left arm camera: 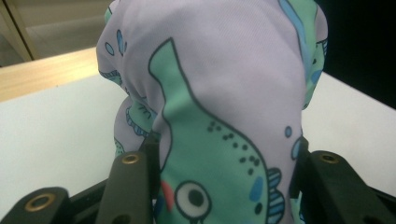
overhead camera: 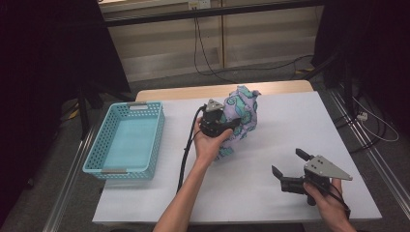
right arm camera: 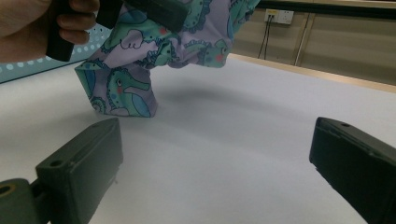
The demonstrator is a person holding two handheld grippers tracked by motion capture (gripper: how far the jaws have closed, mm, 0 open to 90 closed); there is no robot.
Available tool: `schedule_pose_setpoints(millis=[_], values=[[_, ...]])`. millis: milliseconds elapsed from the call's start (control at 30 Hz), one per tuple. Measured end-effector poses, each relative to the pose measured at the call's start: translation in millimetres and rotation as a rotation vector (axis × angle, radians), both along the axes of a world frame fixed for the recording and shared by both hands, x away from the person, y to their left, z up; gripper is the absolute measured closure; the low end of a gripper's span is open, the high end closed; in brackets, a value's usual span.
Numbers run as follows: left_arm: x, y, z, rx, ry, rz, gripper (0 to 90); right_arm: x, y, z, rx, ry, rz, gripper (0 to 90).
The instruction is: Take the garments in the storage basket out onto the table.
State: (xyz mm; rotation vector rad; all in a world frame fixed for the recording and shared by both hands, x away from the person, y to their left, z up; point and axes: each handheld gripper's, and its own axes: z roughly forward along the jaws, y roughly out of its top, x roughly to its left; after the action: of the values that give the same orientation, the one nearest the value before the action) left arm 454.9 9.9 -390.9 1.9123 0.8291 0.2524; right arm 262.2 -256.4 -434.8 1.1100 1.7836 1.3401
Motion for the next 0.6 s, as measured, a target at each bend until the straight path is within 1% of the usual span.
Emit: schedule_pose_setpoints(millis=[67, 133, 200, 233, 267, 300, 333, 400, 433, 500, 600], values=[[1.4, -0.6, -3.3, 0.020, 0.013, -0.008, 52.1, 0.2, 0.0, -0.1, 0.000, 0.000, 0.000, 2.8], [2.5, -0.6, -7.0, 0.037, 0.019, -0.001, 51.9, 0.4, 0.1, -0.2, -0.001, 0.001, 0.000, 2.7], [3.5, -0.2, -11.2, 0.041, 0.025, 0.007, 51.8, 0.3, 0.4, -0.2, -0.001, 0.003, 0.000, 2.7], [4.5, 0.1, -15.9, 0.048, 0.036, 0.007, 51.8, 0.2, 0.6, -0.2, 0.000, 0.003, 0.002, 2.7], [4.5, 0.1, -15.9, 0.048, 0.036, 0.007, 51.7, 0.2, 0.6, -0.2, 0.000, 0.003, 0.002, 2.7], [5.1, -0.9, -20.5, 0.066, 0.046, 0.000, 51.5, 0.3, 0.5, -0.2, -0.001, 0.003, 0.002, 2.8], [5.1, -0.9, -20.5, 0.066, 0.046, 0.000, 51.2, 0.3, 0.5, -0.2, -0.001, 0.003, 0.002, 2.8], [5.8, -2.9, -26.3, 0.087, 0.060, -0.007, 50.7, 0.5, 0.5, -0.3, -0.001, 0.004, 0.002, 2.7], [6.0, -4.0, -28.5, 0.089, 0.063, -0.004, 50.5, 0.5, 0.6, -0.3, -0.002, 0.003, 0.003, 2.7], [7.4, -5.3, -34.0, 0.116, 0.072, -0.009, 50.0, 0.4, 0.6, -0.3, -0.001, 0.003, 0.003, 2.7], [7.9, -7.2, -40.0, 0.129, 0.085, -0.012, 48.7, 0.1, 0.5, -0.1, -0.001, 0.003, 0.002, 2.7]])
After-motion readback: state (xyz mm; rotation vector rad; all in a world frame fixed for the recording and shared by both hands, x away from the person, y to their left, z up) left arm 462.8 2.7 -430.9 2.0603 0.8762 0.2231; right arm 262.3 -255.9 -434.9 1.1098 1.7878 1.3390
